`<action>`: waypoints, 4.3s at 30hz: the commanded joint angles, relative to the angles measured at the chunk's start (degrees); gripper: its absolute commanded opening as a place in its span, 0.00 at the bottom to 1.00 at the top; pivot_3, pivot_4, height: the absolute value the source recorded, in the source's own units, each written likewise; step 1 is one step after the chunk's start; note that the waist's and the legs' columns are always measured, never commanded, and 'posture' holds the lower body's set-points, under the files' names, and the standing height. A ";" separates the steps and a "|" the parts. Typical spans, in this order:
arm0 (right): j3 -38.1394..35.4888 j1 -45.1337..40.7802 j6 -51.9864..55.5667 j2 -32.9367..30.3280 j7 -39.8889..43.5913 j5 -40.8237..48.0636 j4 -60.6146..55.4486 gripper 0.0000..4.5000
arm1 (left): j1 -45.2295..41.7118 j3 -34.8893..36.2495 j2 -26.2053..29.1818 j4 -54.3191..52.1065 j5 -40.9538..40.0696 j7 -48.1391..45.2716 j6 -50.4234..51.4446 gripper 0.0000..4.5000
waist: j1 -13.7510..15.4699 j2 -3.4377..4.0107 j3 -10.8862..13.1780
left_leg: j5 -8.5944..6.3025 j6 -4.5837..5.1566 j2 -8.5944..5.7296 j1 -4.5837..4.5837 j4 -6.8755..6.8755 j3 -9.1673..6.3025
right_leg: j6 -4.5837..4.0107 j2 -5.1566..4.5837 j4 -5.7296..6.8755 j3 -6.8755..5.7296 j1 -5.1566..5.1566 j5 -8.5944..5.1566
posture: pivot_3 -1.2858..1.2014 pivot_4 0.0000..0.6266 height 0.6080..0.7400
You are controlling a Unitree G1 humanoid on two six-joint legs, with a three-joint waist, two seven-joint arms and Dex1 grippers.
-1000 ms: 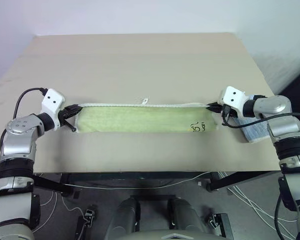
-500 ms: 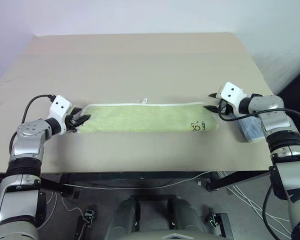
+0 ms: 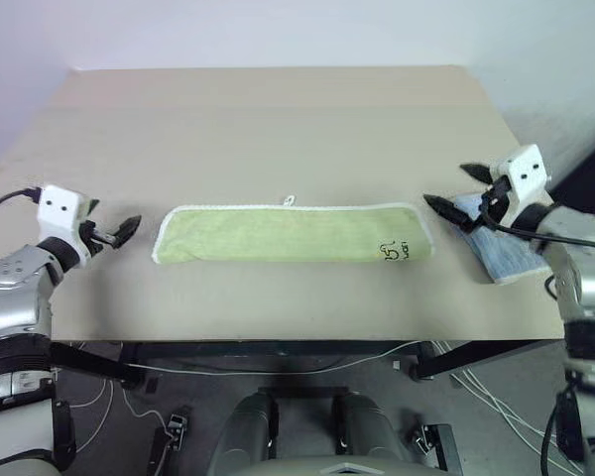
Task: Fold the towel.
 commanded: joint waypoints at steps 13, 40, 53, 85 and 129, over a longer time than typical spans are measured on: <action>-23.75 14.31 42.83 17.21 -39.17 54.87 -12.50 1.00 | 6.59 -7.34 -2.90 -24.52 -11.18 -15.93 9.69 1.00 | -0.19 0.00 -0.04 | -0.01 0.01 0.00 0.08 -0.13 -0.05 | -0.01 -0.04 -0.10 -0.02 0.08 0.00 | 0.52 0.24 1.00; -16.93 8.14 20.48 24.25 -64.24 65.42 1.48 0.48 | 7.71 -12.40 -5.30 -28.43 -7.90 -16.21 6.93 1.00 | -0.48 -0.09 -0.16 | 0.00 0.02 0.06 0.26 -0.11 0.02 | -0.01 0.20 -0.08 -0.05 0.27 0.00 | 0.52 0.24 1.00; -17.26 5.35 18.42 18.49 -64.38 66.30 -2.08 0.01 | 6.97 -12.82 -6.16 -26.18 -7.10 -15.86 4.93 1.00 | -0.29 -0.06 -0.15 | -0.01 0.03 0.03 0.23 -0.09 0.03 | -0.01 0.17 -0.09 -0.05 0.25 0.00 | 0.52 0.24 1.00; 29.58 -15.67 15.21 6.08 -11.12 9.83 -0.76 0.01 | 9.35 -13.77 -9.39 -29.00 -6.32 -13.01 3.92 1.00 | -0.01 -0.08 -0.12 | -0.02 0.04 0.01 0.08 -0.05 -0.01 | -0.01 0.06 -0.15 -0.08 0.10 0.00 | 0.52 0.24 1.00; 28.38 -13.80 -17.92 18.80 4.53 -14.62 28.01 0.05 | 27.92 0.07 -19.11 -52.29 -26.00 9.74 23.06 1.00 | -0.20 -0.07 -0.12 | -0.02 0.02 0.00 0.10 -0.13 -0.01 | -0.01 0.05 -0.17 -0.06 0.06 0.00 | 0.52 0.24 1.00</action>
